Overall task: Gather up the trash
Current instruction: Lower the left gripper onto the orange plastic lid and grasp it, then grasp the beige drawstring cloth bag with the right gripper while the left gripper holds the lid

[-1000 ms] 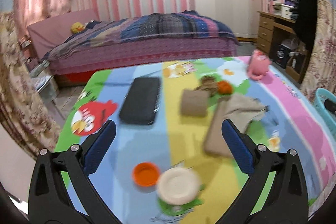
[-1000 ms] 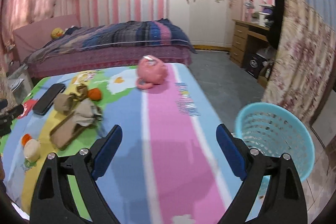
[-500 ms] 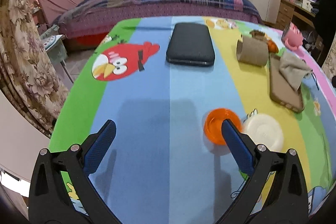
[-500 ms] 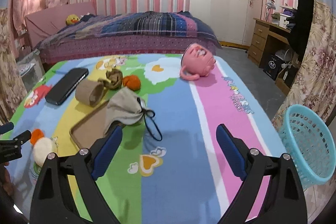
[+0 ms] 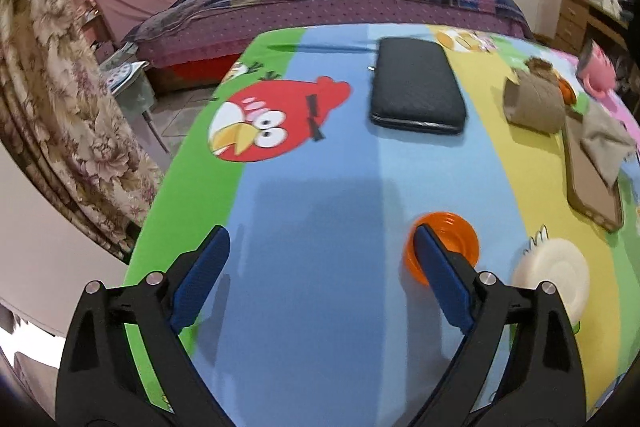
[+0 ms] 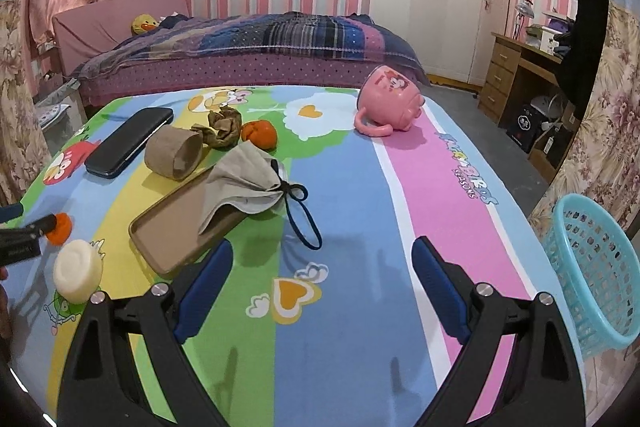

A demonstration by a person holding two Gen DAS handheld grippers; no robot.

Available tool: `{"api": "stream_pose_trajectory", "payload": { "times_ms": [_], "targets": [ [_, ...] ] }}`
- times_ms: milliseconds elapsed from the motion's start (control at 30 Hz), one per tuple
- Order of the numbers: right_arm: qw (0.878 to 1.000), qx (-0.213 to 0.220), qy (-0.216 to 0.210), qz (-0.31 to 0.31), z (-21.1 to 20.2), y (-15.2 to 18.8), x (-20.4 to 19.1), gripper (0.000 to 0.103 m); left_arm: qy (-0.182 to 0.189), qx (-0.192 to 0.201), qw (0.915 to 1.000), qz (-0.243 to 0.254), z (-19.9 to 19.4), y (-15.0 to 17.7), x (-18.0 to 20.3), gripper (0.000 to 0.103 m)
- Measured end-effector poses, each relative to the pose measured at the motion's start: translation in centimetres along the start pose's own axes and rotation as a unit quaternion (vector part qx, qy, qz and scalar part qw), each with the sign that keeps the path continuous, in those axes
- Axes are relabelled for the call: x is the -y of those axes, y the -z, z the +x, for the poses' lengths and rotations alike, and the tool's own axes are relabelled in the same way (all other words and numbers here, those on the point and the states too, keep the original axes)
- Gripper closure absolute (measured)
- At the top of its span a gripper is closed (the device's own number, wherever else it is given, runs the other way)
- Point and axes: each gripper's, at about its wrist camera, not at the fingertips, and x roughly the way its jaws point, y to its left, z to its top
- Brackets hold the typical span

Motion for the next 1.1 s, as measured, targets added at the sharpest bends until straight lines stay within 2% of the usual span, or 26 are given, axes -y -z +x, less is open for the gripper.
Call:
{"api": "stream_pose_trajectory", "payload": {
  "times_ms": [200, 300, 500, 567, 600, 700, 833, 1100],
  "targets": [
    [1.0, 0.0, -0.005, -0.002, 0.1, 0.0, -0.1, 0.014, 0.033, 0.005, 0.9992, -0.024, -0.9, 0.6, -1.1, 0.013],
    [1.0, -0.001, -0.004, -0.001, 0.1, 0.0, -0.1, 0.014, 0.062, -0.001, 0.9979, -0.017, -0.9, 0.8, 0.3, 0.013],
    [1.0, -0.003, 0.0, 0.003, 0.3, 0.2, 0.2, 0.014, 0.08, -0.019, 0.9966, 0.004, 0.0, 0.6, 2.5, 0.013],
    [1.0, -0.004, -0.001, 0.005, 0.4, 0.2, 0.3, 0.014, 0.092, -0.027, 0.9953, 0.002, 0.3, 0.6, 2.6, 0.027],
    [1.0, -0.005, -0.001, 0.005, 0.5, 0.2, 0.3, 0.014, 0.092, -0.028, 0.9953, 0.001, 0.4, 0.6, 2.6, 0.028],
    [1.0, -0.005, -0.003, 0.005, 0.6, 0.2, 0.3, 0.014, 0.1, -0.021, 0.9948, 0.0, 0.2, 0.5, 2.7, 0.039],
    [1.0, -0.003, -0.011, -0.003, 1.2, -0.3, -0.2, 0.014, 0.105, -0.014, 0.9943, 0.004, 0.2, 0.4, 3.0, 0.064],
    [0.999, 0.004, -0.029, -0.025, 3.1, -2.5, -2.2, 0.014, 0.097, -0.005, 0.9953, 0.003, 0.1, -0.2, 2.8, 0.064]
  ]
}}
